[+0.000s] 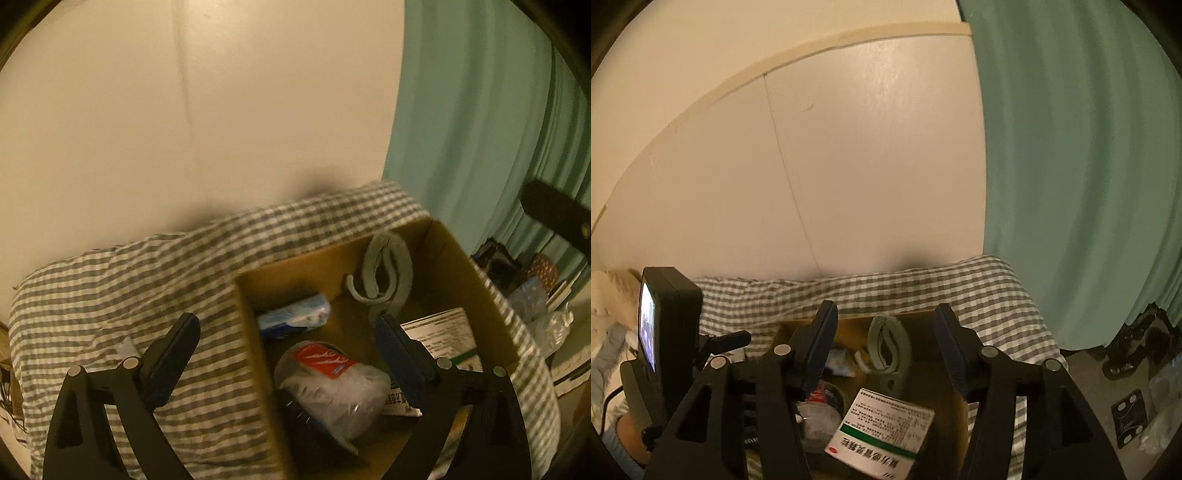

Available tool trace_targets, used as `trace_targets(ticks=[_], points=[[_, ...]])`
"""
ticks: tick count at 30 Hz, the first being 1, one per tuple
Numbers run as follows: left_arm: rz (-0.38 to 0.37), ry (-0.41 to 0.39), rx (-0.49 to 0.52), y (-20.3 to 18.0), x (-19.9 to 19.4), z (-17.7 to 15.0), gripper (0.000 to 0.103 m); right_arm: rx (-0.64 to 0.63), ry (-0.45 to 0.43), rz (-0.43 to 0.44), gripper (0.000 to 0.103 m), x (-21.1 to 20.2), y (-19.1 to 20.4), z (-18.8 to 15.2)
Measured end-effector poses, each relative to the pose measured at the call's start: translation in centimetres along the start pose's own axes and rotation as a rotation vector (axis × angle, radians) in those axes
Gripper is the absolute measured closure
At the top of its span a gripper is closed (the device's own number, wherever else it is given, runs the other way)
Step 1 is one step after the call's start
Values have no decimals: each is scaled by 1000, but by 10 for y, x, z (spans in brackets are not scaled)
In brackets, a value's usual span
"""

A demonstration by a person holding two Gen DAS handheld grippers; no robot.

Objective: Organize objects
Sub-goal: 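Carry the tissue pack and hanger into the cardboard box and release both, then return to the bed and grasp the white toothpaste tube with the right tool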

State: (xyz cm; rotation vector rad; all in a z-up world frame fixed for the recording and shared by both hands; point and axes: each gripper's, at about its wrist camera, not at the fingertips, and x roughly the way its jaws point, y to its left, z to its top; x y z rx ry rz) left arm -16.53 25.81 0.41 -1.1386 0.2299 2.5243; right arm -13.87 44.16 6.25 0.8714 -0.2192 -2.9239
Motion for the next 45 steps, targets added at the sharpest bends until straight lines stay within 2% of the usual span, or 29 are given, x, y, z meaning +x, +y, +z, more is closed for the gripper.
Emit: trace_targets(ticks=[4,7,10,14,21,25,29,33,39,42,43,45], points=[[12,-46,-26,26,-42,-4,5,-13,-5,-3,46,-25,11,0],[43,-78,-43,52,-73,-10,5,-41,-8,-11,43,-43,30,-4],[71,-106,-64,81,-100,-17,5,-43,-7,19,36,-62,53,-13],[105,-139,-102,122,-132,-36,5,-92,18,26,35,-73,86,-27],[191,-140,-180,193,-151,-80,5,-135,70,67,35,-76,146,-51],[245,-127,-233,229,-140,-107,5,-161,91,88,28,-56,179,-69],[289,-101,-251,251,-118,-128,5,-186,144,110,27,-18,212,-88],[308,-66,-250,264,-89,-144,5,-241,167,107,27,14,236,-109],[294,18,-284,273,-37,-155,5,-332,266,69,27,81,251,-135],[275,39,-313,275,-12,-154,5,-366,324,60,31,115,253,-143],[271,41,-318,275,-6,-154,5,-373,354,66,36,132,255,-146],[271,48,-325,275,9,-154,5,-375,392,76,39,158,254,-152]])
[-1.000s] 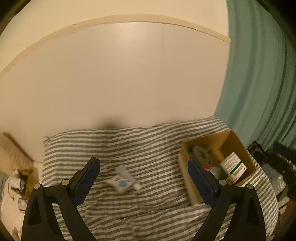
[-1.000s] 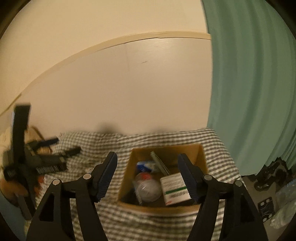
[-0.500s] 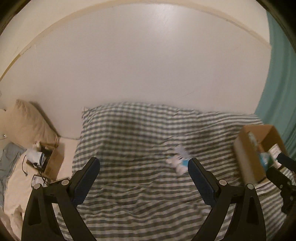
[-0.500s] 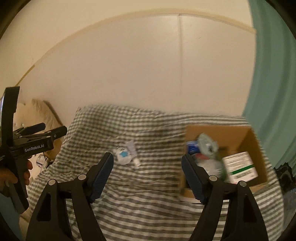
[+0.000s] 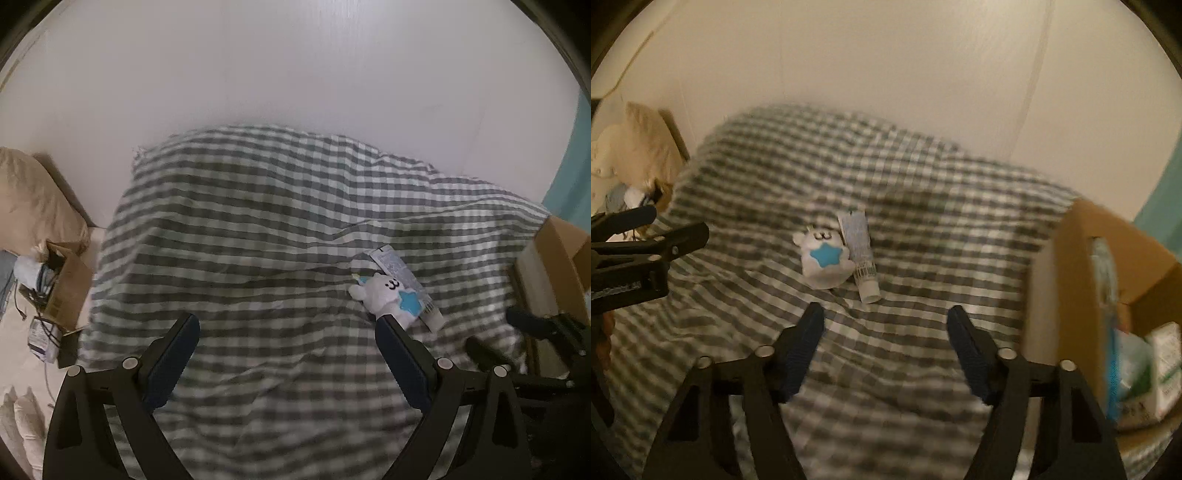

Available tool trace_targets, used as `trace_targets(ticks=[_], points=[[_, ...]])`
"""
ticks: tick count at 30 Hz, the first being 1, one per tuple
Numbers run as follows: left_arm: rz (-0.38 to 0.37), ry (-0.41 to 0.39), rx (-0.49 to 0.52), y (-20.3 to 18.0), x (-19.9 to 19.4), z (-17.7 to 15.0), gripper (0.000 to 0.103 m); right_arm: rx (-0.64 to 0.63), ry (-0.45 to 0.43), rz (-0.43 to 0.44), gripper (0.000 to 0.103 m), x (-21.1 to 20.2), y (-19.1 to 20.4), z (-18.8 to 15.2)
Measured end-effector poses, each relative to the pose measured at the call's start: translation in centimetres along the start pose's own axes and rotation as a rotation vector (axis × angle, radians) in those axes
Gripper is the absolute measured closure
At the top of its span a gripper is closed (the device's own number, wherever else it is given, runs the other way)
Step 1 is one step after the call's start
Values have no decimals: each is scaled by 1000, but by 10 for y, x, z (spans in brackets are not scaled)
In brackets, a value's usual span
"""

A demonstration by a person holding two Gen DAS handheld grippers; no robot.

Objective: Organize objects
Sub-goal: 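Return to the bed and grasp the white toothpaste tube with the right tool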

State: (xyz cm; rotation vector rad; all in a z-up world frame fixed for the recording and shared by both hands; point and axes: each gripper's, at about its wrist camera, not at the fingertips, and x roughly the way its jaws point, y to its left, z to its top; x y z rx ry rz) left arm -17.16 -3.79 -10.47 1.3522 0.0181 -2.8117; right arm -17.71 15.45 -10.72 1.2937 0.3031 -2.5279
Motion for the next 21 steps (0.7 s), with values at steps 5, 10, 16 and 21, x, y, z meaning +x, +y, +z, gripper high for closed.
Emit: trace_targets(ticks=[5,10,16,21], points=[[21,16,10,-11,31,-3,5,-49,99,23,46,54,5,11],[58,58,43,-18,51,-10,5,-69,131,-9,63,89,2,15],[20,63,104,-41,48,-17,5,11,38,-8,78,63,-17,9],[-23,96,118,-63,55,-17,5,86,-25,-69,79,37,-43,2]])
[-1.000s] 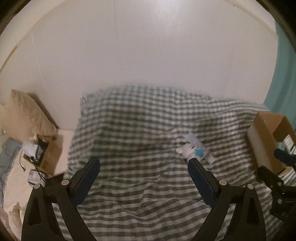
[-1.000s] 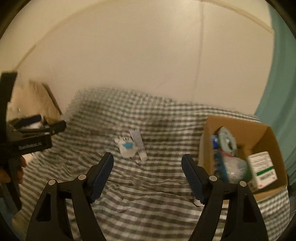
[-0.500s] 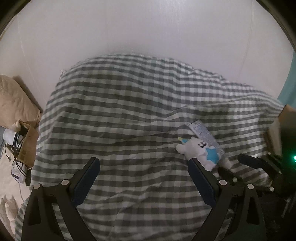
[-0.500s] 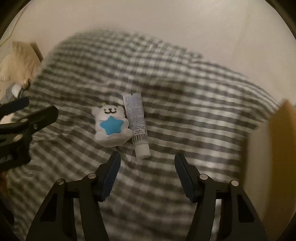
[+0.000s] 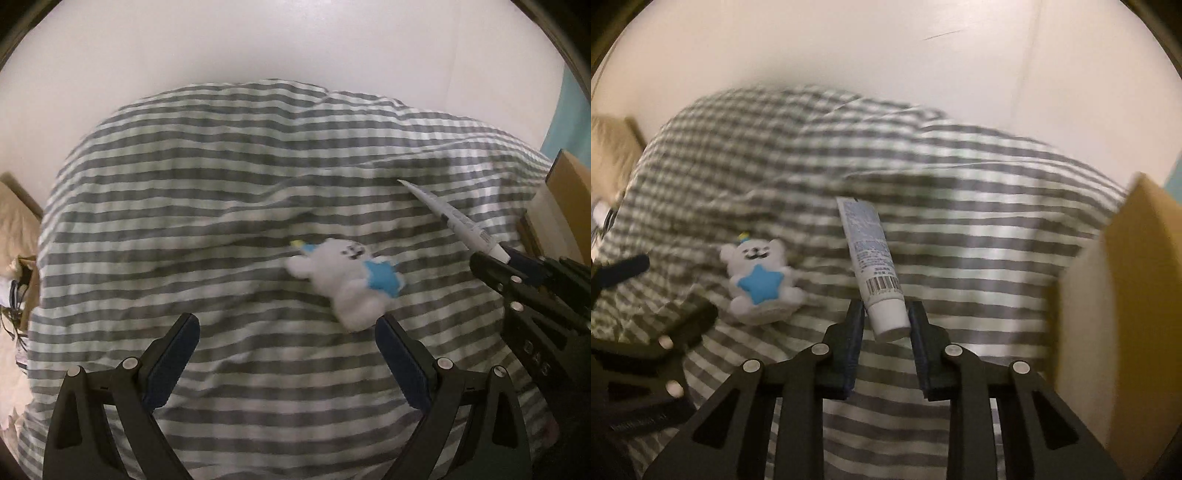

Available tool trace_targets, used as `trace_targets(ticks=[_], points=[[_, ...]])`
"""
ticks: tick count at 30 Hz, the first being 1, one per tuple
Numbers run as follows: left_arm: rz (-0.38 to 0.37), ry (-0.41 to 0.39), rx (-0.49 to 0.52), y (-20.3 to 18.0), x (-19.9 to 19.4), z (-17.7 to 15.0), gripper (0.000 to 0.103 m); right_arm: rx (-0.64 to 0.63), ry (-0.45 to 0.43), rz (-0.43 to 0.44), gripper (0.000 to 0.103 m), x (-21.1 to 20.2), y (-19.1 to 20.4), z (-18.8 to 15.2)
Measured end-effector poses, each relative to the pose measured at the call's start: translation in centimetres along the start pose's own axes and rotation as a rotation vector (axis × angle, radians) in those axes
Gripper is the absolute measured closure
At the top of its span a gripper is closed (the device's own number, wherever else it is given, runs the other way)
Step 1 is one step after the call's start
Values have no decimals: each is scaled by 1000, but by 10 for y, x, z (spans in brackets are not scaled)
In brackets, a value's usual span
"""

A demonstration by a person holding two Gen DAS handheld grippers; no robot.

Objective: Organize objects
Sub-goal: 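Return to the bed and grasp the white toothpaste tube with the right tool, then grasp the white bear toy with the blue star with the left tool, then carry the toothpaste tube and bear toy into the cardboard box and release both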

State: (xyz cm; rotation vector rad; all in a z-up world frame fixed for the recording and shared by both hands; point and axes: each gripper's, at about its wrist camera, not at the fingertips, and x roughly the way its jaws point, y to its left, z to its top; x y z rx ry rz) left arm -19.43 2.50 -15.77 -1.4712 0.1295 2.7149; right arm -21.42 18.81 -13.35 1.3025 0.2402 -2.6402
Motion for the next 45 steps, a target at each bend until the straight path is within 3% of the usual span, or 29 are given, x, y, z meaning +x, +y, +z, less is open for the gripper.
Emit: trace_targets(ticks=[11,17,21,27,36,45], points=[[-39,5,84,-31,40,21,5,10,-15,-24,81,-6,-2,-4],[-143,29,98,-31,54,23,41,8,-8,-22,81,-1,-2,-2],[-173,2,70,-22,47,20,41,8,-7,-20,81,-2,-1,-3],[-169,-48,2,4,23,11,41,14,-25,3,82,-10,-3,-4],[-171,-21,-62,19,-11,4,41,2,-54,51,83,-35,6,-9],[-163,-86,-38,22,-108,-14,41,-78,-149,37,83,-135,23,-21]])
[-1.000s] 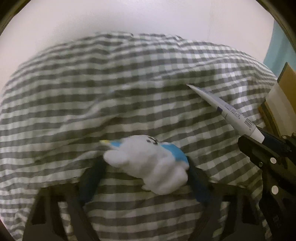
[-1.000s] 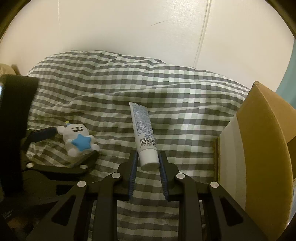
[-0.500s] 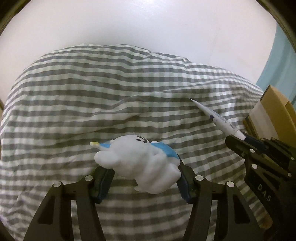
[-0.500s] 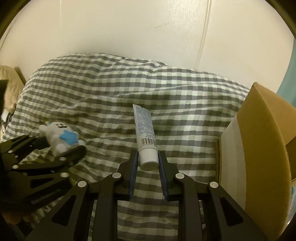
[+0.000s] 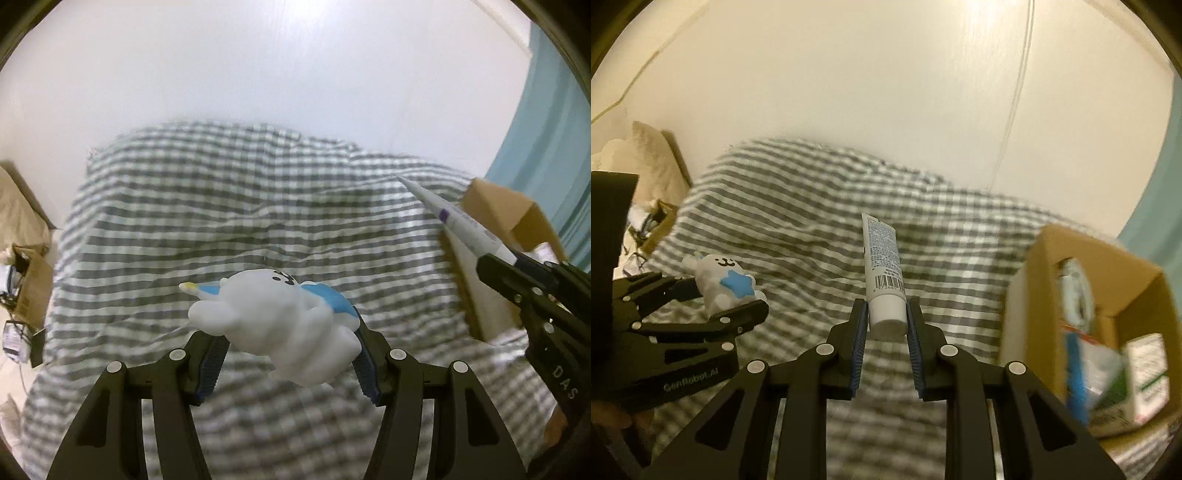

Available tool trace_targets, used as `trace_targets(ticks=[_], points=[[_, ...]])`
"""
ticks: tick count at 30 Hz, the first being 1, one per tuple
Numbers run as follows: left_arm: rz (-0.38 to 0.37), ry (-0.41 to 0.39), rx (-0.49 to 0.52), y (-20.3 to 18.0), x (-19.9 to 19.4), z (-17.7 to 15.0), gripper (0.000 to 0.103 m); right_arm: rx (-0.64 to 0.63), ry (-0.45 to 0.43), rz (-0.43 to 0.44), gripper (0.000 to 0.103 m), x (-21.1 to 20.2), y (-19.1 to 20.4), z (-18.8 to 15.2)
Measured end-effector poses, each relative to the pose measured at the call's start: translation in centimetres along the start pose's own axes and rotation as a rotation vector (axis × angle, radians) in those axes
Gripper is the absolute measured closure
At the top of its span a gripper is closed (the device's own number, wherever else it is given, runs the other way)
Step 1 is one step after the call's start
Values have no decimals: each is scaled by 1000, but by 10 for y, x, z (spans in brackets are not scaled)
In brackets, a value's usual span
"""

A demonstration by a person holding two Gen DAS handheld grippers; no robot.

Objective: Organize objects
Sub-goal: 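Carry the toothpaste tube and bear toy into the cardboard box and release both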

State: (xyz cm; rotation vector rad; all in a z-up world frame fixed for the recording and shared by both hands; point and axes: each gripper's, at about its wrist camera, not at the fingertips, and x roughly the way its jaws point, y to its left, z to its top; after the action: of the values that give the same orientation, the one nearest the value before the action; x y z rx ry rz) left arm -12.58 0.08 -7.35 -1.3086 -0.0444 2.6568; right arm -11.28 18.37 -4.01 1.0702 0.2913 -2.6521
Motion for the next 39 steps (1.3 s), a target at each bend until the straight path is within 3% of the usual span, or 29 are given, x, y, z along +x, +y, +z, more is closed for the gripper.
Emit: trace_targets(ticks=[10,13,19,27,35,39], points=[[-76,-127,46,-55,-118,16,41,-2,-154,-60,83,-144,-23,8],[-98,-159,69,-78,-137,25,41,-1,-197,-72,83,-181,-39,12],[-157,-197,118,-134,-149,47,41,1,-229,-98,83,-214,-78,21],[-183,-176,173,-200,-111,71,41,46,-223,-116,83,-211,-157,28],[-169,-117,242,-255,-51,79,41,139,-78,-127,83,-148,-224,13],[-161,-79,262,-263,-21,79,41,173,-10,-117,83,-114,-241,3]])
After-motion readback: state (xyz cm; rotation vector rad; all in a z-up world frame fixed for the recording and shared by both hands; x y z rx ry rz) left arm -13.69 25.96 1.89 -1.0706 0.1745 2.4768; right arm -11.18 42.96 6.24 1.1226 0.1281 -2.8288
